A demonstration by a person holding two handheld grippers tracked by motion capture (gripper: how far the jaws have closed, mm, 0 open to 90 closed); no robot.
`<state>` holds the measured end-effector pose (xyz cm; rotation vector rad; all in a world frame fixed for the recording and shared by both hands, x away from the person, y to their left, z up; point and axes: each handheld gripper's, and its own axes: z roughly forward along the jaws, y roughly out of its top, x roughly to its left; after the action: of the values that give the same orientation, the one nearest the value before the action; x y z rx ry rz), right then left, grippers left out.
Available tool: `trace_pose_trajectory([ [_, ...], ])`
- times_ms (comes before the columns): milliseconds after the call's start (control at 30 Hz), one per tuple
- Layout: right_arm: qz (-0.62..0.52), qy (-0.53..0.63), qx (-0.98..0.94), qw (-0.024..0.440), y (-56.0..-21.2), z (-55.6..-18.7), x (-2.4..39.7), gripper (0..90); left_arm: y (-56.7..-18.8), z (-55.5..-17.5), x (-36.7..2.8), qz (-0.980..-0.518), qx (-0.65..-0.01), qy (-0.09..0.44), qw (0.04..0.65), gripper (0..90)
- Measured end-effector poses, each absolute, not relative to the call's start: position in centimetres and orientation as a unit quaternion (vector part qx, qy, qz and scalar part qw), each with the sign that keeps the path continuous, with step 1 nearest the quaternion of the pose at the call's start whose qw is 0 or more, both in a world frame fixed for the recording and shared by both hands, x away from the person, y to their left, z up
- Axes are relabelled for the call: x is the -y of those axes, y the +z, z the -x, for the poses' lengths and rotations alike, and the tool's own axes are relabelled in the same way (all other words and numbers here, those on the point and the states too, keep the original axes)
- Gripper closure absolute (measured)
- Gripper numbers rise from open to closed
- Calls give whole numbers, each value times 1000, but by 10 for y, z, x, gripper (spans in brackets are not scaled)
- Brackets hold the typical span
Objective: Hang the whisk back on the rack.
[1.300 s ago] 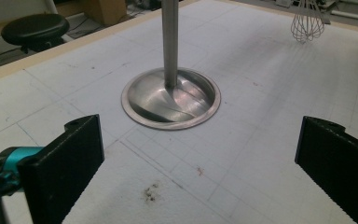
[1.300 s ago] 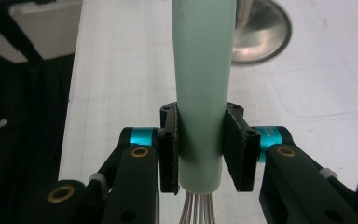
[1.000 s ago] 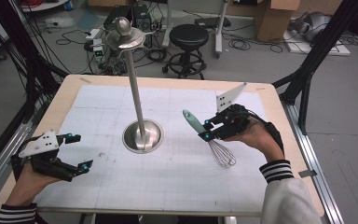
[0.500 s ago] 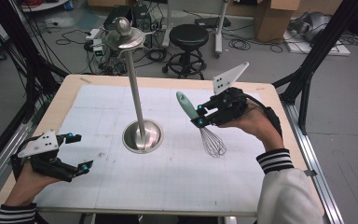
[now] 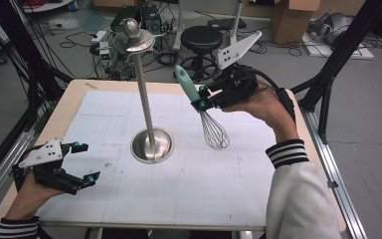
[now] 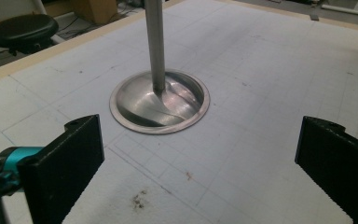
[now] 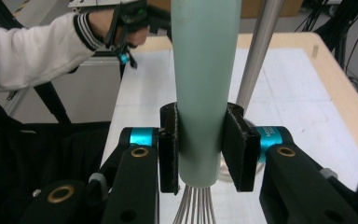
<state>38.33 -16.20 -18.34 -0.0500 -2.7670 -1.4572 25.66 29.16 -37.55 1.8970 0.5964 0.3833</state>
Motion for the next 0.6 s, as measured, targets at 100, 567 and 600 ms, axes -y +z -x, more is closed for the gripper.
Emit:
trace_pose_trajectory([
  [100,14,-474,880,5,-177,-388,158,697,-375,-256,-290,-794,-247,159,531,17],
  [567,17,-490,871,-9,-172,-400,138,697,-374,-255,-289,-794,-246,158,532,17],
  [600,17,-488,873,-6,-172,-400,136,697,-374,-255,-289,-795,-244,158,532,17],
])
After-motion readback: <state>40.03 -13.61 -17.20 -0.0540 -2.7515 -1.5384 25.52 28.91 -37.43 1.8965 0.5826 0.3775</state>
